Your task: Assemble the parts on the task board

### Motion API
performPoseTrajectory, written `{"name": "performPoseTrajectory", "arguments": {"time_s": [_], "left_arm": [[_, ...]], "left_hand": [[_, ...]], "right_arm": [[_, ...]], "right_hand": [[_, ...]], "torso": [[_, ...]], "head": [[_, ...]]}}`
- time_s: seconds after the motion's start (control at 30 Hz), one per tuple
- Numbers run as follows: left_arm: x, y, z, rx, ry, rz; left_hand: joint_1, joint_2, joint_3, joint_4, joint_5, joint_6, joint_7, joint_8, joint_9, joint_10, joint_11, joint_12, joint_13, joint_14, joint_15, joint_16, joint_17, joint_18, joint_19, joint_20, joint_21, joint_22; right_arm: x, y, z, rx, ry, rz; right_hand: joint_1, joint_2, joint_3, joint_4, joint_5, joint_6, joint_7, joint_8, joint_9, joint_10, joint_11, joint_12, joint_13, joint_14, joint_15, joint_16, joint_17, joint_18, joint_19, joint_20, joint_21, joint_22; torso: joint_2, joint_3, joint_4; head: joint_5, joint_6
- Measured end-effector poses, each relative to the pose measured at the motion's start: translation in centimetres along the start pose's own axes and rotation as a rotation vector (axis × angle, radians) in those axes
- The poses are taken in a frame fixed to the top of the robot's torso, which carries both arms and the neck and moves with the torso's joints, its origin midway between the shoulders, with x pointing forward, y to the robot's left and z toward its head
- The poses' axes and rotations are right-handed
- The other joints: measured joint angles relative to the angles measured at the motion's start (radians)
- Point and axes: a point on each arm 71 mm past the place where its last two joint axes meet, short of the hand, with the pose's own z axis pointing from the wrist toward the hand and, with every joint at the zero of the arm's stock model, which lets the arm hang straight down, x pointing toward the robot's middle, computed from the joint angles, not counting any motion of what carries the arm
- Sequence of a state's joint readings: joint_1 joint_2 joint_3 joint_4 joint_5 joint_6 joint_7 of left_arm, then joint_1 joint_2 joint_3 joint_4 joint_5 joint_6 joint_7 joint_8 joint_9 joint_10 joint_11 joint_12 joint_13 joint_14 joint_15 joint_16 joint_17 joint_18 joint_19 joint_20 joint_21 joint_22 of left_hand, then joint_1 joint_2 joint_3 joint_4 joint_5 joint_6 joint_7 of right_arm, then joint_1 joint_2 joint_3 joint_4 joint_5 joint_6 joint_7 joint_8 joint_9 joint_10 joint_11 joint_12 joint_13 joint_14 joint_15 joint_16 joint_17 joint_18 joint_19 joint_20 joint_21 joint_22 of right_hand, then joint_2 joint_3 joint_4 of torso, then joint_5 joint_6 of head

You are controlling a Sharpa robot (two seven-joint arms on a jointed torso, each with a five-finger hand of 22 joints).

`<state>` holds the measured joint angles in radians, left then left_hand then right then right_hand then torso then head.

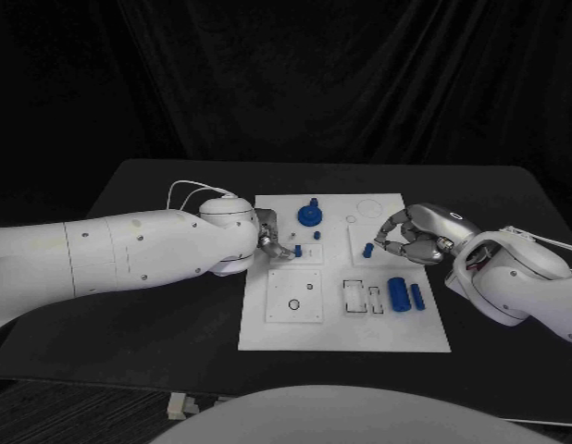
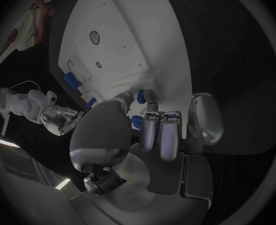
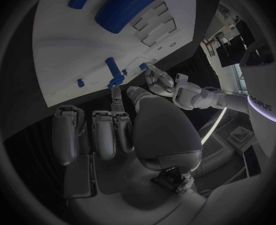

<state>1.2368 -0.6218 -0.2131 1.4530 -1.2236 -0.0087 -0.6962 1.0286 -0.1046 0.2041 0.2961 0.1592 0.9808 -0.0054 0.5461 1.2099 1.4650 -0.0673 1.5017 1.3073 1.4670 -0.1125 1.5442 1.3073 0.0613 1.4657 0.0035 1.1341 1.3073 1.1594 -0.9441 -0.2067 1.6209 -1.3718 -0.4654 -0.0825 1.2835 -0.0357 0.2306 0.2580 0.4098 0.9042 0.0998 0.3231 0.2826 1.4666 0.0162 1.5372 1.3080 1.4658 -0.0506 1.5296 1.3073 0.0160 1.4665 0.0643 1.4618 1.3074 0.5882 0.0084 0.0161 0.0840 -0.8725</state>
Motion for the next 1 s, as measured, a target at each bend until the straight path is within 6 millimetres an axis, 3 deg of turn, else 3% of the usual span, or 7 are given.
{"name": "performPoseTrajectory", "arguments": {"time_s": [0.4,0.8,1.0], "left_arm": [[0.09,0.07,-0.2,0.003,0.001,0.001],[0.18,0.33,-0.42,0.001,0.004,0.008],[0.34,0.89,-0.95,0.002,0.004,0.016]], "left_hand": [[-0.004,-0.004,-0.017,-0.002,-0.036,0.004,-0.004,0.0,0.0,0.0,0.0,-0.007,0.0,0.0,0.0,-0.004,0.0,0.0,0.0,0.0,0.0,0.0],[-0.004,-0.004,-0.018,-0.001,-0.04,0.004,-0.004,0.0,0.0,0.0,0.0,-0.012,0.0,0.0,0.0,-0.008,0.0,0.0,0.0,0.0,-0.004,0.0],[0.007,-0.015,-0.025,-0.003,-0.046,0.004,-0.004,0.0,0.0,0.0,0.0,-0.012,0.0,0.0,0.0,-0.012,0.0,0.0,0.0,0.0,-0.009,0.0]], "right_arm": [[0.08,0.0,0.03,0.0,0.003,0.0],[0.12,-0.05,0.02,0.002,0.006,-0.001],[0.09,-0.13,-0.04,0.004,0.006,-0.001]], "right_hand": [[0.0,0.0,0.0,0.0,0.0,0.0,0.0,0.0,0.0,0.0,0.0,0.0,0.0,0.0,0.0,0.0,0.0,0.0,0.0,0.0,0.0,0.0],[0.0,0.0,0.003,-0.003,0.0,0.0,0.0,0.0,0.0,0.0,0.0,0.0,0.0,0.0,0.0,0.0,0.0,0.0,0.0,0.0,0.0,0.0],[0.0,0.0,0.003,-0.003,0.0,0.0,0.0,0.0,0.0,0.0,0.0,0.0,0.0,0.0,0.0,0.0,0.0,0.0,0.0,0.0,0.0,0.001]], "torso": [[0.0,0.0,0.0001],[0.0,0.0,0.0001],[0.0,0.0,0.0002]], "head": [[-0.002,0.0],[-0.004,0.0],[-0.007,0.0]]}}
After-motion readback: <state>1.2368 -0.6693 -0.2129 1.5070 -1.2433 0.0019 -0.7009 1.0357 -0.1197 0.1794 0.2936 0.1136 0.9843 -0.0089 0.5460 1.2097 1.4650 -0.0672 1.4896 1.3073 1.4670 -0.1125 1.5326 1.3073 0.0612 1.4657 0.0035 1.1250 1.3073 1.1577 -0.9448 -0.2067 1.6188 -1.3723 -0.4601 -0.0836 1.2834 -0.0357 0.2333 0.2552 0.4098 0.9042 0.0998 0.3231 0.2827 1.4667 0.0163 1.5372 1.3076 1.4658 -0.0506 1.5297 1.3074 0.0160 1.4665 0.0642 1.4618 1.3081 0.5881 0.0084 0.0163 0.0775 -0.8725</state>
